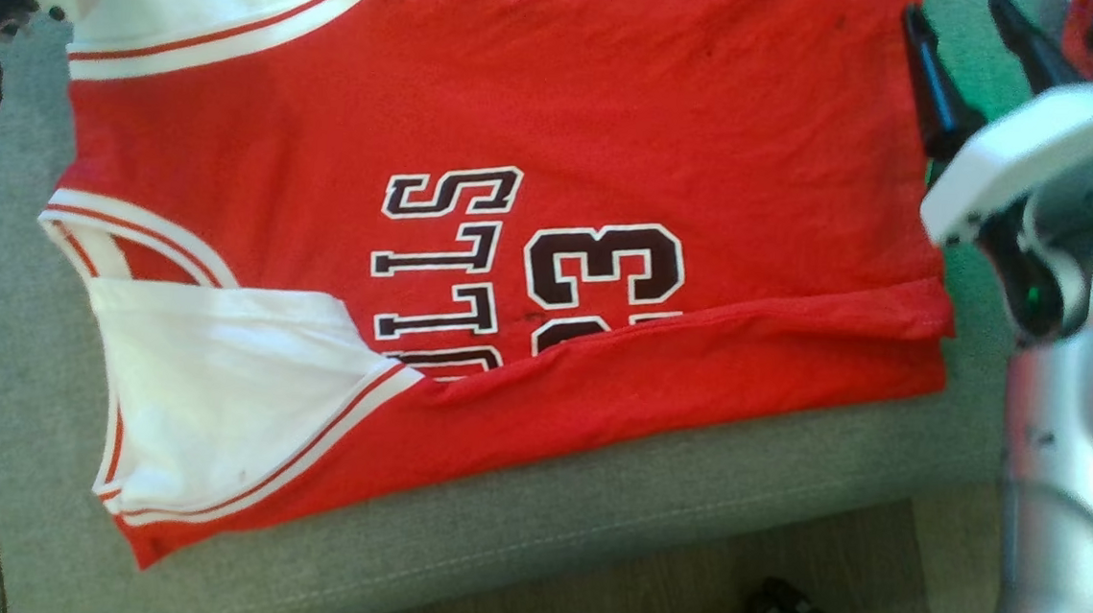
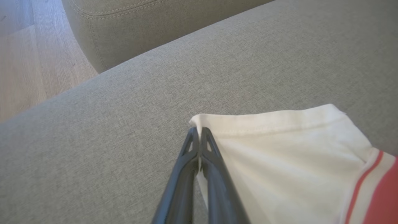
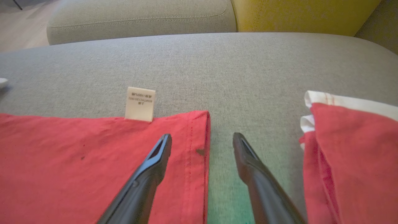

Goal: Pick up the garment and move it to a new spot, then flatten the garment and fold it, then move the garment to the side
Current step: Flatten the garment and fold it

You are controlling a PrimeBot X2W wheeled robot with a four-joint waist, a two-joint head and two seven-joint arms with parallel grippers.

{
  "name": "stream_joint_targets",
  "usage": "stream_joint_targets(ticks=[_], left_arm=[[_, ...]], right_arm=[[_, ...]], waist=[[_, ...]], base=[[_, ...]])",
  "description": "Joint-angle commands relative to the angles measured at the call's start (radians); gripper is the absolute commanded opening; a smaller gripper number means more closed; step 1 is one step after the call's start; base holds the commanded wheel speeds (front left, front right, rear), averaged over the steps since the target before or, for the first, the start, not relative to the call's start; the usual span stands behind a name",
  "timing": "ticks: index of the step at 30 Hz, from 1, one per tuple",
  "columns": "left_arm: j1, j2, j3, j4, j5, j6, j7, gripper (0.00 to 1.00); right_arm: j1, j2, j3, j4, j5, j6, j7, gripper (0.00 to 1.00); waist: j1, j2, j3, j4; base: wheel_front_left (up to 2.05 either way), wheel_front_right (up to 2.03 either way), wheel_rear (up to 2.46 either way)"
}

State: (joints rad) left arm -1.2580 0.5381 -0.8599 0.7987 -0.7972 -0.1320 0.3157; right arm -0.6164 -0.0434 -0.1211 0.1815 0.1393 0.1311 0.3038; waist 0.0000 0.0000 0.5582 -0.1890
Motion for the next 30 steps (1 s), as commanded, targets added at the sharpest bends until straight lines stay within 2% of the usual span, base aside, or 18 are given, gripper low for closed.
stream_joint_targets(ticks=[1,4,12,20,28,29,30], left_arm=[[-0.069,0.043,0.027,-0.025,-0.008,0.001,-0.013,0.00],[-0.081,0.041,-0.001,-0.033,-0.027,0.001,-0.030,0.00],[-0.084,0.061,-0.052,-0.029,-0.066,0.001,-0.051,0.00],[-0.095,0.063,-0.093,-0.018,-0.095,0.001,-0.054,0.00],[-0.108,0.051,-0.140,-0.003,-0.110,0.001,-0.065,0.00],[-0.109,0.050,-0.144,-0.001,-0.112,0.001,-0.067,0.00],[-0.111,0.049,-0.148,0.001,-0.115,0.001,-0.068,0.00]], right_arm=[[-0.033,-0.007,0.006,0.000,-0.010,0.000,0.018,1.00],[-0.134,-0.007,-0.030,0.121,-0.053,0.000,0.062,1.00],[-0.252,-0.007,-0.014,0.281,-0.064,0.000,0.086,1.00],[-0.320,-0.007,0.014,0.360,-0.093,0.000,0.096,1.00],[-0.362,-0.007,0.030,0.377,-0.121,0.000,0.128,1.00],[-0.364,-0.007,0.029,0.377,-0.125,0.000,0.130,0.86],[-0.365,-0.007,0.027,0.378,-0.128,0.000,0.132,0.78]], waist=[[0.0000,0.0000,0.001,0.010],[0.0000,0.0000,0.005,0.032],[0.0000,0.0000,0.003,0.035],[0.0000,0.0000,0.003,0.033],[0.0000,0.0000,-0.002,0.044],[0.0000,0.0000,-0.002,0.046],[0.0000,0.0000,-0.002,0.047]], base=[[0.00,0.00,0.00],[0.00,0.00,0.00],[0.00,0.00,0.00],[0.00,0.00,0.00],[0.00,0.00,0.00],[0.00,0.00,0.00],[0.00,0.00,0.00]])
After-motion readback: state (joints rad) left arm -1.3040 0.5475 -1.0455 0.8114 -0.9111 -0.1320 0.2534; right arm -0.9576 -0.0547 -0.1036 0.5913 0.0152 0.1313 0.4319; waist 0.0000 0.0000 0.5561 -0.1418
